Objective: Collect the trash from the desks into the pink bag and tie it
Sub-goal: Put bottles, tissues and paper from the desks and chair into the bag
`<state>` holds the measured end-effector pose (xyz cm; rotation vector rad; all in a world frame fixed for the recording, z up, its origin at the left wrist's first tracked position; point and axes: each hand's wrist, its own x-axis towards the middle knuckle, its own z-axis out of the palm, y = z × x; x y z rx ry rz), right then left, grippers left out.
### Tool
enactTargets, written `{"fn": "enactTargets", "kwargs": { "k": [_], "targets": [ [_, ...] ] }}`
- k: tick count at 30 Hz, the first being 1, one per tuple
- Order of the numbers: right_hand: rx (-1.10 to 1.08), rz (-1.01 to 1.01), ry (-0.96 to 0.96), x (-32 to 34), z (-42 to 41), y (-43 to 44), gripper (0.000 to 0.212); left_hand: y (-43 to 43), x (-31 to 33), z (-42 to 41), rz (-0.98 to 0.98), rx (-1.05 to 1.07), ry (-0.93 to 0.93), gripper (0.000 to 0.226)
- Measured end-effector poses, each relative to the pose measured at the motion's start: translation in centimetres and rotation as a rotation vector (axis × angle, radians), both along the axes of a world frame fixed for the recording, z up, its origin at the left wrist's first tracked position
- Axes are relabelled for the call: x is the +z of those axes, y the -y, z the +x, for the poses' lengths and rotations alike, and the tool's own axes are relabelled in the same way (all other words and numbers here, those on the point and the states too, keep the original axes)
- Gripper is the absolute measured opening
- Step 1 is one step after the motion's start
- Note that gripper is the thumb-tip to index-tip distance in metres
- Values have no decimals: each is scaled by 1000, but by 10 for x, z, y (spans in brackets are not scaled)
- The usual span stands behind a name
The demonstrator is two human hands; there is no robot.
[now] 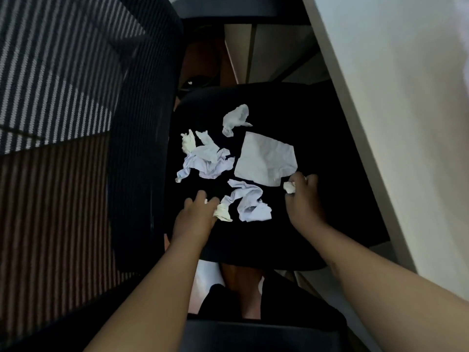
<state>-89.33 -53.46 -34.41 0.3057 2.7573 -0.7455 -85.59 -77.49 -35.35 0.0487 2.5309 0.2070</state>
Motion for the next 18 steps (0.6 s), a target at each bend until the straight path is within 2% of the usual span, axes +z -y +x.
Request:
{"fn": "enactTargets", "kwargs": {
  "k": [3,6,8,11,13,15,18],
  "targets": [
    [134,-87,-152,21,1,29,21,-3,4,-6,15,120,-60,29],
    [405,-17,-72,17,8,56,31,-4,16,-10,-38,246,-272,29],
    [531,12,23,1,13,64,32,-4,21,-14,-48,248,-401,32],
    [637,34,73,-19,17,69,26,-5,18,-31,-1,186,-464,37],
    [698,47,68,-25,21,69,28,-7,8,-53,39,147,-457,34],
    [666,6,80,-24,25,66,39,-7,-5,-79,43,125,-363,35],
    [386,-35,71,-11,11,58,42,-2,-23,-101,49,159,-167,53]
  ]
}}
